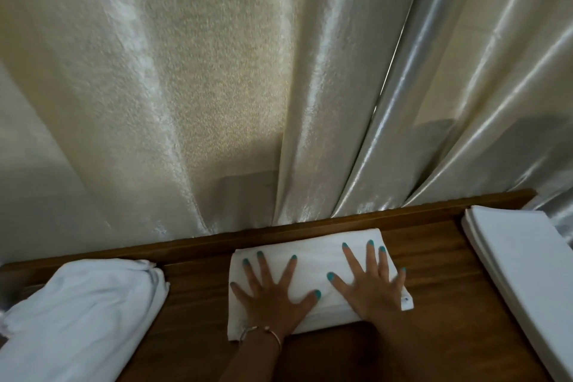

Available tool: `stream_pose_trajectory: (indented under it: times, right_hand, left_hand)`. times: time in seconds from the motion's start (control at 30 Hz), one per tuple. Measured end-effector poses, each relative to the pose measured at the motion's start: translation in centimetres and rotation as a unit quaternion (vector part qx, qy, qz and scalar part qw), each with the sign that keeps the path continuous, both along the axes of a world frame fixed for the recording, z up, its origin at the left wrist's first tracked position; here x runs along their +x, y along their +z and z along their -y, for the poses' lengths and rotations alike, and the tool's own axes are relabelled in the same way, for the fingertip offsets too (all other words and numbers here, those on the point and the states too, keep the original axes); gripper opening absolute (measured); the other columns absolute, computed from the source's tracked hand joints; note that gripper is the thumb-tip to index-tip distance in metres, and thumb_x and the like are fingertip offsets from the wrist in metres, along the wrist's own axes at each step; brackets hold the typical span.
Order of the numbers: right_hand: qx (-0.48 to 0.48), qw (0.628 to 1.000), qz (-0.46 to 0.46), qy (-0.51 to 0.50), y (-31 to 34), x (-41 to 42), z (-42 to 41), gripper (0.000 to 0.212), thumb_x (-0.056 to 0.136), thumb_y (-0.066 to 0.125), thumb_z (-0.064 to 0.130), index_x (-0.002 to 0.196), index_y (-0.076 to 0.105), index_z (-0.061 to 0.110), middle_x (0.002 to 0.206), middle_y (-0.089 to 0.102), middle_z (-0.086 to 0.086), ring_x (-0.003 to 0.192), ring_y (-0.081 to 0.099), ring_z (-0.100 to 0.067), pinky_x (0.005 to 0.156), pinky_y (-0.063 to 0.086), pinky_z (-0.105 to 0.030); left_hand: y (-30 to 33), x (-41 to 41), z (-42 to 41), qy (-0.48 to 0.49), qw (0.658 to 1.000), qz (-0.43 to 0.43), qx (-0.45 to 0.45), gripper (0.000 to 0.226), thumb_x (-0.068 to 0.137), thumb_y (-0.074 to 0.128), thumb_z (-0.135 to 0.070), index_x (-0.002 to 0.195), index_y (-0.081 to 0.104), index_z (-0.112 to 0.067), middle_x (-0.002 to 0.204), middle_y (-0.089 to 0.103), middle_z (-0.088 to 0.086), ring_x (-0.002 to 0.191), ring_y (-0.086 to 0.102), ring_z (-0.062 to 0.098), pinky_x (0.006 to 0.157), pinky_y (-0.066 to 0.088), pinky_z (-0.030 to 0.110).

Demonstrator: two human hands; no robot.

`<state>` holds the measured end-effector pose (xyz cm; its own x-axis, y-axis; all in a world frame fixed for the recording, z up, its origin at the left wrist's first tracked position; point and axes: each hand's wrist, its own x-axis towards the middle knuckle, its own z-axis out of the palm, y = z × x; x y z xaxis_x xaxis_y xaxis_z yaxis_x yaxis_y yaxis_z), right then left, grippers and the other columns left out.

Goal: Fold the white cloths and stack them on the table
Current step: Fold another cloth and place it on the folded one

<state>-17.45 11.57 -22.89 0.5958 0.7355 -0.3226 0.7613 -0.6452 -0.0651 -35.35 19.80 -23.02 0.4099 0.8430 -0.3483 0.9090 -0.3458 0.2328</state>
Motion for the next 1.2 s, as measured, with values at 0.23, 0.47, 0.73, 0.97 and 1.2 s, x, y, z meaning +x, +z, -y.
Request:
stream_pose_trajectory:
  times: [0.23, 0.47, 0.73, 0.97, 1.2]
  right_hand:
    - [-0.038, 0.998, 0.043, 0.02, 1.3, -0.8, -0.2, 0.082, 0.076, 0.004, 0.084, 0.143, -0.025, 0.047, 0.16, -0.021, -0.005, 0.148, -0.012, -0.031, 0.114, 0.0, -0.062]
    - [-0.07, 0.994, 0.075, -0.026, 2.5, -2.8, -1.1, 0.074, 0.087, 0.015, 0.073, 0.149, -0.007, 0.041, 0.161, -0.003, -0.006, 0.148, -0.004, -0.029, 0.115, -0.006, -0.056]
    - [-0.103, 0.99, 0.029, 0.088, 6.6, -9.3, -7.1, 0.064, 0.099, 0.028, 0.04, 0.151, -0.009, 0.037, 0.161, -0.012, -0.003, 0.148, -0.012, -0.022, 0.118, -0.006, -0.048]
    - [-0.048, 0.966, -0.136, 0.214, 11.2, -16.2, -9.7, 0.071, 0.097, 0.041, 0.046, 0.153, 0.001, 0.031, 0.162, -0.008, -0.004, 0.149, -0.001, -0.022, 0.118, 0.018, -0.043]
    - [-0.034, 0.929, -0.262, 0.259, 13.2, -18.9, -6.7, 0.067, 0.096, 0.05, 0.041, 0.152, 0.02, 0.021, 0.16, 0.014, -0.003, 0.144, 0.022, -0.02, 0.117, 0.021, -0.031]
  left_hand:
    - [1.7, -5.3, -2.2, 0.085, 0.996, -0.016, -0.003, 0.089, 0.053, -0.007, -0.091, 0.134, -0.022, -0.059, 0.146, -0.041, -0.004, 0.139, -0.032, 0.034, 0.098, -0.02, 0.071]
    - [2.0, -18.7, -7.9, 0.304, 0.943, -0.089, 0.102, 0.084, 0.086, 0.022, -0.069, 0.144, -0.026, -0.031, 0.156, -0.021, 0.015, 0.141, -0.022, 0.041, 0.106, -0.001, 0.071]
    - [1.7, -23.8, -9.2, 0.257, 0.945, -0.146, 0.139, 0.051, 0.094, 0.043, -0.014, 0.144, 0.034, -0.013, 0.145, 0.035, 0.027, 0.126, 0.043, 0.047, 0.103, 0.031, 0.064]
    - [2.8, -25.9, -10.2, 0.159, 0.974, -0.051, 0.154, 0.056, 0.066, 0.081, -0.02, 0.118, 0.061, -0.009, 0.118, 0.06, 0.017, 0.087, 0.06, 0.035, 0.061, 0.053, 0.045]
    - [5.4, -25.1, -8.9, 0.061, 0.971, -0.051, 0.226, 0.022, 0.069, 0.076, -0.012, 0.09, 0.073, -0.018, 0.085, 0.071, 0.006, 0.085, 0.063, 0.03, 0.077, 0.048, 0.042]
